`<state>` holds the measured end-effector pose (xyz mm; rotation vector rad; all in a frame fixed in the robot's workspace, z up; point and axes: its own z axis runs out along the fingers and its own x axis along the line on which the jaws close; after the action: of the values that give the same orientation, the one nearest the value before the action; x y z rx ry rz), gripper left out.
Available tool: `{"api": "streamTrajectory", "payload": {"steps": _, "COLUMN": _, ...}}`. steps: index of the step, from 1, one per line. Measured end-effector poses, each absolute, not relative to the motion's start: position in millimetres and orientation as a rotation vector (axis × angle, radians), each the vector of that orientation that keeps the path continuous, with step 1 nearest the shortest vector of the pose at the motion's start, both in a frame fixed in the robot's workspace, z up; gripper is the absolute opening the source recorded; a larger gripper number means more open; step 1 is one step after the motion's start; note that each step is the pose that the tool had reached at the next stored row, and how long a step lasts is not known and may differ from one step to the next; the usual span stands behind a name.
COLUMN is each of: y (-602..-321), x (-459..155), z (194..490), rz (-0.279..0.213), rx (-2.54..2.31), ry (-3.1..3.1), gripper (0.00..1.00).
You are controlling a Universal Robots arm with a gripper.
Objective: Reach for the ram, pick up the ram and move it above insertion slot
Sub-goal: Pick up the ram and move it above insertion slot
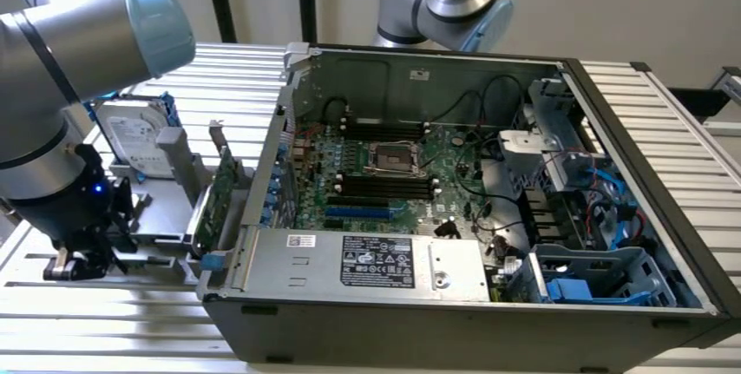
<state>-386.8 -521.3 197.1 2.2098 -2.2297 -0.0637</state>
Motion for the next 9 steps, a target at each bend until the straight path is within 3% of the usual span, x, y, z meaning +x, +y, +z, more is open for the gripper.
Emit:
{"api": "streamTrajectory", "payload": {"steps": 7, "y": -521.5, "x": -386.3, "z": 196.2, "rz": -0.064, "rx": 2.21, "ry": -2.229, "gripper": 0.36}}
{"api": "streamTrajectory", "payload": {"steps": 9, "y": -521.5, "x": -386.2, "z": 196.1, "rz": -0.064, "rx": 2.21, "ry": -2.229, "gripper": 0.28}}
